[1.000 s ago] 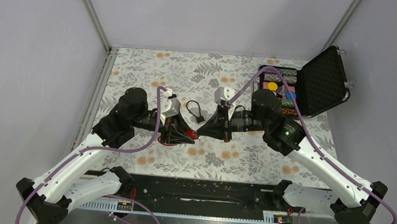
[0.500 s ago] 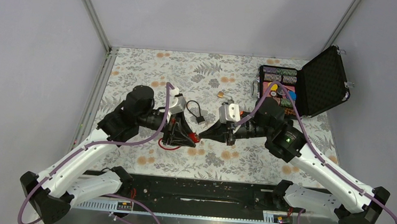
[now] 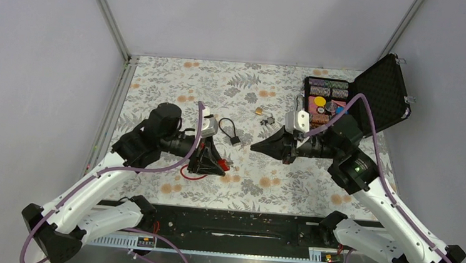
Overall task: Lock with the key
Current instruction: Lock the lock.
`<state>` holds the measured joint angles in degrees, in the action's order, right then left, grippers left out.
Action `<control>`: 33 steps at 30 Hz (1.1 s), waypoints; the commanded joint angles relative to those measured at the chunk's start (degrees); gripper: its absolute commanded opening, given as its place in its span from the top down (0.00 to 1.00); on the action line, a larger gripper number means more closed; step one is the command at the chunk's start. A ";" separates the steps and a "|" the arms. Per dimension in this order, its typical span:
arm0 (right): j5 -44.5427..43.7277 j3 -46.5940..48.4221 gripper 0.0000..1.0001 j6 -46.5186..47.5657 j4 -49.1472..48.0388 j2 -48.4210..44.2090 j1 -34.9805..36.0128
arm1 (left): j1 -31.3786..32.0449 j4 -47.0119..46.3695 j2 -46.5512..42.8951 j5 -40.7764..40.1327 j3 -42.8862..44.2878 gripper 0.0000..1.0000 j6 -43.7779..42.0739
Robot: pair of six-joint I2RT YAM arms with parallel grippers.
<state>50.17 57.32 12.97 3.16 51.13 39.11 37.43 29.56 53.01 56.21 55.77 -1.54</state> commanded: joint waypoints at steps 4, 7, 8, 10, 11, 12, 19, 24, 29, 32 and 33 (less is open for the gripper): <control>5.56 -2.38 0.63 -14.31 -16.22 3.77 -0.60 | -0.19 1.22 1.55 -2.76 3.35 1.00 -2.14; 12.54 -5.03 0.38 -24.70 -29.41 7.18 -0.16 | -0.16 2.87 2.63 -3.10 4.64 1.00 -3.69; 13.44 -5.94 0.36 -26.69 -33.02 8.17 0.09 | -0.18 3.27 2.82 -3.33 5.01 1.00 -4.16; 13.97 -7.21 0.35 -27.75 -36.88 9.52 0.74 | -0.19 3.81 2.99 -3.78 5.39 1.00 -5.11; 14.39 -7.36 0.34 -27.37 -37.09 10.19 1.18 | -0.17 3.92 2.91 -4.01 5.40 1.00 -5.44; 14.41 -7.32 0.34 -26.89 -36.73 10.83 1.55 | -0.16 3.92 2.82 -4.00 5.55 1.00 -5.73; 11.68 -5.64 0.54 -22.71 -30.78 15.27 3.95 | -0.18 3.92 2.19 -4.84 5.82 1.00 -6.80; 9.25 -4.74 0.63 -17.11 -23.82 15.98 4.81 | -0.17 3.70 2.36 -5.87 6.35 1.00 -6.78; 7.46 -4.41 0.64 -13.40 -18.33 15.54 4.77 | -0.16 3.58 2.28 -6.71 6.79 1.00 -6.81; 6.59 -4.40 0.67 -10.14 -15.68 15.05 4.81 | -0.23 3.57 2.21 -6.67 6.92 1.00 -6.80; 6.57 -4.34 0.70 -9.85 -15.29 14.97 4.86 | -0.17 3.50 2.18 -6.72 6.88 1.00 -6.76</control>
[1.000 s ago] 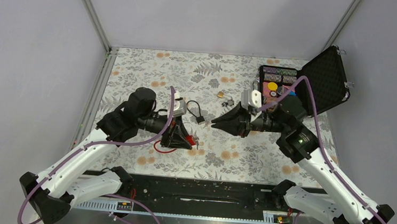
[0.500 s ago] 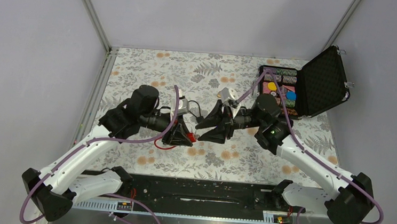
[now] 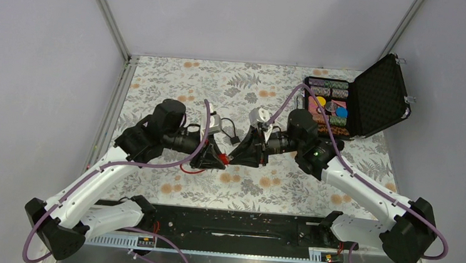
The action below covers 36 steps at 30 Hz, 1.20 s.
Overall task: Lock with the key
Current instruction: Lock the lock.
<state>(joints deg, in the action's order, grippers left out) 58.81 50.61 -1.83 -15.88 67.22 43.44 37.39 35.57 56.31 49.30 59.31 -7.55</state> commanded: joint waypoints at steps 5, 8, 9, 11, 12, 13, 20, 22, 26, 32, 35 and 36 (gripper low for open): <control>-3.66 2.68 1.00 4.93 3.30 -0.94 0.50 | -0.12 -3.43 -1.12 0.31 3.17 1.00 -0.02; -7.40 1.95 1.00 6.00 2.61 -1.85 0.44 | -0.12 -3.38 -1.36 -0.61 2.81 1.00 -0.17; -8.35 1.64 1.00 6.54 2.83 -2.35 0.39 | -0.14 -3.13 -1.47 -0.85 2.73 1.00 -0.48; -10.38 1.08 1.00 8.44 3.80 -4.02 0.02 | -0.14 -1.71 -1.55 -2.02 2.68 1.00 -1.49; -11.28 0.70 1.00 9.05 4.02 -5.05 -0.35 | -0.12 -0.71 -1.48 -2.85 2.71 1.00 -2.04; -12.05 0.32 1.00 9.31 4.04 -6.00 -0.98 | -0.14 0.55 -1.24 -3.62 2.74 1.00 -2.85; -13.01 1.08 1.00 8.40 6.42 -9.97 -5.80 | 0.01 7.80 2.55 -9.49 3.96 1.00 -5.39; -12.77 1.48 1.00 8.47 6.80 -9.83 -6.38 | 0.18 8.29 3.69 -9.81 4.32 1.00 -5.48; -13.03 0.84 1.00 8.43 7.09 -10.62 -7.77 | 0.32 8.29 3.92 -10.42 4.28 1.00 -5.58; -6.17 -2.46 1.00 10.43 8.48 -15.13 -12.30 | 0.28 8.58 0.29 -8.34 3.15 1.00 -9.13; 0.32 -1.54 1.00 14.00 13.71 -15.59 -13.55 | 0.31 8.72 -1.28 -4.09 2.82 1.00 -11.29; 1.01 -1.12 1.00 14.65 14.64 -15.49 -13.68 | 0.27 8.22 -1.70 -3.52 2.70 1.00 -11.16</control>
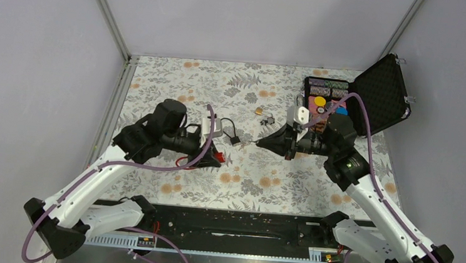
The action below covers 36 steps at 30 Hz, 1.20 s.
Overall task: Lock with the key
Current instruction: Lock the lock, then place the lock at the center of the board.
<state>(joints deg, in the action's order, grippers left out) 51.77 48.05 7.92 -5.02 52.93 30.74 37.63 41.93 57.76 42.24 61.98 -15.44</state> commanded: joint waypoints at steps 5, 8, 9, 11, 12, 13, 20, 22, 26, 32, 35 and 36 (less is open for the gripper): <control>1.00 1.53 1.00 -3.01 -0.76 1.07 -0.97 | 0.01 -4.64 -3.26 -4.82 -1.26 1.00 3.56; -6.30 1.33 1.00 -12.87 -5.48 3.69 -0.95 | -0.28 -12.69 -2.42 -14.37 -3.41 1.00 12.78; -11.43 1.01 1.00 -16.61 -7.15 4.65 -0.95 | -0.75 -16.01 -1.99 -18.83 -4.70 1.00 16.89; -18.37 0.40 1.00 -23.24 -9.94 6.81 -0.95 | -2.47 -21.56 -1.03 -26.37 -7.77 1.00 25.04; -21.39 0.26 1.00 -26.57 -10.32 8.15 -0.83 | -3.79 -23.37 -0.37 -30.81 -9.48 1.00 29.65; -23.17 0.74 1.00 -28.86 -9.61 9.74 -0.64 | -5.44 -25.34 0.24 -33.33 -11.51 1.00 35.28; -40.53 -2.33 1.00 -36.12 -15.19 21.32 9.67 | -14.46 -40.03 0.53 -39.86 -28.04 1.00 54.61; -40.82 -1.30 1.00 -37.85 -17.19 25.94 13.49 | -15.99 -41.61 0.64 -41.17 -31.09 1.00 56.55; -42.55 1.91 1.00 -42.66 -19.89 35.76 18.10 | -19.95 -45.25 2.06 -39.64 -35.72 1.00 58.89; -47.98 8.19 1.00 -44.40 -18.03 46.47 22.39 | -22.77 -44.54 4.34 -38.20 -38.37 0.99 58.91; -47.30 11.60 1.00 -44.36 -17.75 51.64 23.45 | -22.82 -45.37 5.08 -37.76 -39.46 0.89 59.72; -47.18 12.68 1.00 -44.39 -17.63 52.86 23.75 | -22.86 -45.44 5.36 -37.90 -39.75 0.85 59.73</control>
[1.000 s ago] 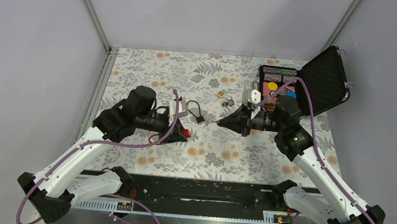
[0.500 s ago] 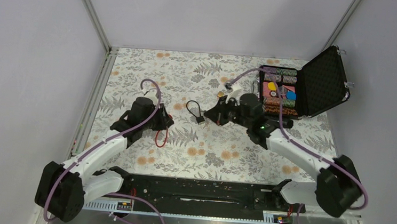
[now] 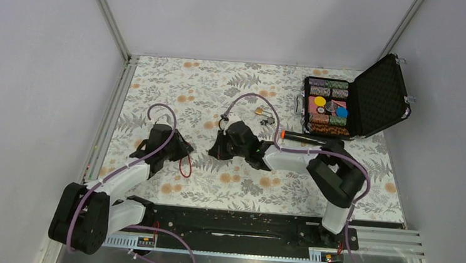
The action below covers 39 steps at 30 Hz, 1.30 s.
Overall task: Lock with the key
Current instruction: Place the lock at the center of the board, then place the key at the center of the board.
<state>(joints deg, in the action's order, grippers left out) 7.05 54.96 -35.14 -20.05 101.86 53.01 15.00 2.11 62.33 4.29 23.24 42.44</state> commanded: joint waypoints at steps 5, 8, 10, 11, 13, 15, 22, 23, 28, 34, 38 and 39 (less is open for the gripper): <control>-2.66 10.46 1.00 -2.73 -0.94 9.48 2.09 | -0.35 -3.66 0.07 -2.66 -1.70 0.59 2.83; -1.78 15.14 1.00 -2.25 5.11 12.13 2.69 | -0.33 -0.45 -1.97 -6.66 -0.76 0.34 3.35; -1.55 16.90 1.00 -1.58 7.43 13.20 3.24 | -0.33 2.15 -3.02 -8.95 0.50 0.24 3.02; -1.75 17.67 1.00 -1.48 8.57 13.75 3.46 | -0.33 3.46 -3.54 -10.15 0.97 0.21 3.01; -1.75 19.40 0.97 -1.49 10.82 14.75 3.67 | -0.35 5.38 -4.87 -12.31 1.55 0.20 3.40; -2.65 20.88 0.91 -1.81 13.63 15.59 3.68 | -0.33 7.52 -6.85 -14.57 2.05 0.19 4.13; -4.54 19.64 0.40 -0.45 18.27 11.35 3.68 | -0.30 17.73 -15.34 -20.11 7.71 0.12 2.75; -5.79 18.53 0.34 0.33 18.37 9.26 3.68 | -0.32 19.55 -16.29 -20.39 9.26 0.10 2.62; -14.10 14.43 0.20 5.95 23.77 -2.96 3.38 | -0.33 27.47 -20.32 -20.37 16.98 0.01 2.14; -29.46 6.00 0.16 9.87 32.50 -21.58 0.38 | -0.31 37.79 -20.76 -21.12 27.18 0.01 -3.36; -45.11 1.92 0.13 14.16 40.13 -36.32 -0.31 | -0.34 42.14 -23.51 -22.27 31.71 0.01 -7.39; -48.80 1.08 0.12 14.79 41.56 -40.17 -0.36 | -0.38 42.59 -25.04 -22.33 32.29 0.01 -8.21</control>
<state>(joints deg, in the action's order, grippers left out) -22.15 59.20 -25.21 12.08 72.31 53.25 14.98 39.16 41.10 -15.59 51.16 39.51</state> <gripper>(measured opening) 0.864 0.989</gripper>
